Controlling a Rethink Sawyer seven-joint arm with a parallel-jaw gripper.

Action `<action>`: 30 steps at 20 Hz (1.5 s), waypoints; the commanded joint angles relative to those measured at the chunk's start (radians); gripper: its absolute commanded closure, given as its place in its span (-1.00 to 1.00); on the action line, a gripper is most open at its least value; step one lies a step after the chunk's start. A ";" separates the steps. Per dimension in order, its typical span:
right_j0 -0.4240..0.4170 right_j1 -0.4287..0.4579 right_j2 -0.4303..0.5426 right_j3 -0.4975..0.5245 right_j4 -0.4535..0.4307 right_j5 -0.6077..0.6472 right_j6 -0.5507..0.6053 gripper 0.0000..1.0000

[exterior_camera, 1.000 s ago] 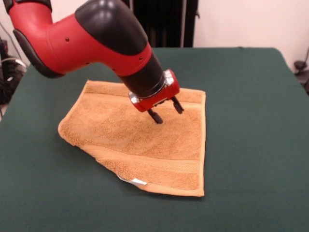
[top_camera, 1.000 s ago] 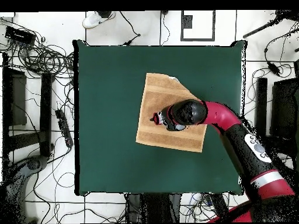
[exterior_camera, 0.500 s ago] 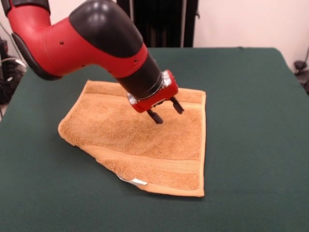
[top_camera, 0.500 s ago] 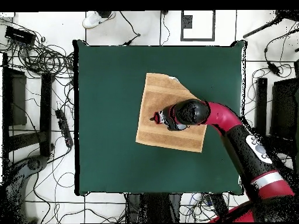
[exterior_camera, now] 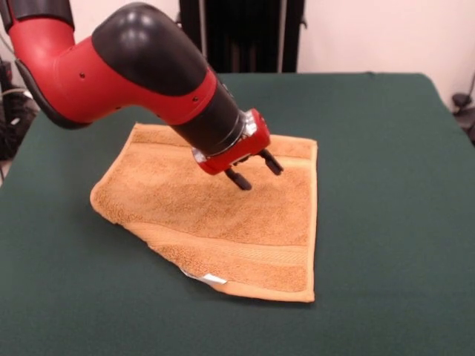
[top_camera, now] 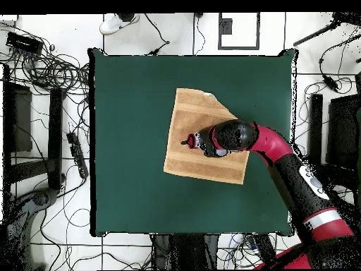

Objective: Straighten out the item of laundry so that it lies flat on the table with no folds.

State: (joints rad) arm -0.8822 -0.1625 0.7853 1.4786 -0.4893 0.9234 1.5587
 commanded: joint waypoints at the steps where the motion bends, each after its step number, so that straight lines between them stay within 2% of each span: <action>1: 0.103 0.209 -0.079 0.091 -0.100 -0.117 -0.112 -1.00; 14: 0.104 0.223 -0.071 0.131 -0.067 -0.150 -0.056 -1.00; 17: 0.106 0.202 -0.065 0.152 -0.090 -0.182 -0.058 -1.00; 22: 0.112 0.188 -0.069 0.169 -0.068 -0.189 -0.010 -1.00; 30: 0.131 0.166 -0.065 0.183 -0.085 -0.233 0.004 -1.00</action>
State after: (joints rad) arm -0.8829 -0.1717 0.7807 1.5073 -0.4835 0.8742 1.5587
